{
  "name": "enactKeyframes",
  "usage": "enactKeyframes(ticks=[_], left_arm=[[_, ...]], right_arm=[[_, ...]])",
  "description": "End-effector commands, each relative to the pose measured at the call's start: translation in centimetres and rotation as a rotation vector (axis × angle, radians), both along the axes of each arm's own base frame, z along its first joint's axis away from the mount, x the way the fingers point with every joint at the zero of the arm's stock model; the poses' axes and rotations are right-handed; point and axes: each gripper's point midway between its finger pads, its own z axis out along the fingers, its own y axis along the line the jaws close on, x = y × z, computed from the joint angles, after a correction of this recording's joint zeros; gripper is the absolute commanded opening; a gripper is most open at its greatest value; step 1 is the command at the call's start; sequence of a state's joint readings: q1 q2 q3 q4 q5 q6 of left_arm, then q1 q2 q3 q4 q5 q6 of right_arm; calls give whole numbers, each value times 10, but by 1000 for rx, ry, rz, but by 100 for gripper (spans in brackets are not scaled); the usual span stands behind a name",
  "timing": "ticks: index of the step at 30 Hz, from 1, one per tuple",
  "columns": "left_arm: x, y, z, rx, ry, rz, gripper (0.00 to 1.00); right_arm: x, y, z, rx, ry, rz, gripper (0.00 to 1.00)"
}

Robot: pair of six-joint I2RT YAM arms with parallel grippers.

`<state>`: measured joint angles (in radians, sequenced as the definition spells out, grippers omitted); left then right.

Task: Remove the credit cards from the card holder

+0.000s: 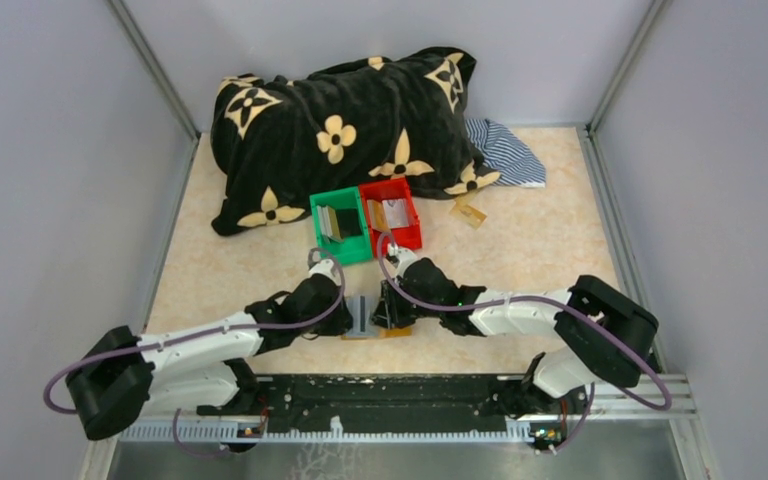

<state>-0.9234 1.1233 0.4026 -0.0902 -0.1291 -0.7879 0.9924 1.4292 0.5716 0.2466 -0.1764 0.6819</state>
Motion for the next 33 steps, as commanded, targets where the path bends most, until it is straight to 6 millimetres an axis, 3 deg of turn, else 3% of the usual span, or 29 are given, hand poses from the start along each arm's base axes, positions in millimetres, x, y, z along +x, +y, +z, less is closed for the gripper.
enactKeyframes(ticks=[1,6,10,13,16,21,27,33], left_arm=[[-8,41,-8,121,-1,57,23],[-6,48,8,86,-49,85,24],[-2,41,13,56,-80,64,25],[4,24,18,11,-90,36,25],[12,-3,34,-70,-112,-17,25],[29,-36,54,-109,-148,-85,25],[29,-49,46,-112,-116,-124,24],[13,-32,20,-86,-47,-99,24]], right_arm=[[5,9,12,45,-38,-8,27],[6,3,6,16,-36,-28,26],[7,-5,9,6,-47,-53,25],[11,-15,18,8,-76,-91,23],[18,-25,38,22,-133,-132,22],[25,-38,53,-23,-184,-162,22],[27,-38,58,-15,-194,-157,23],[26,-16,42,11,-139,-112,29]])
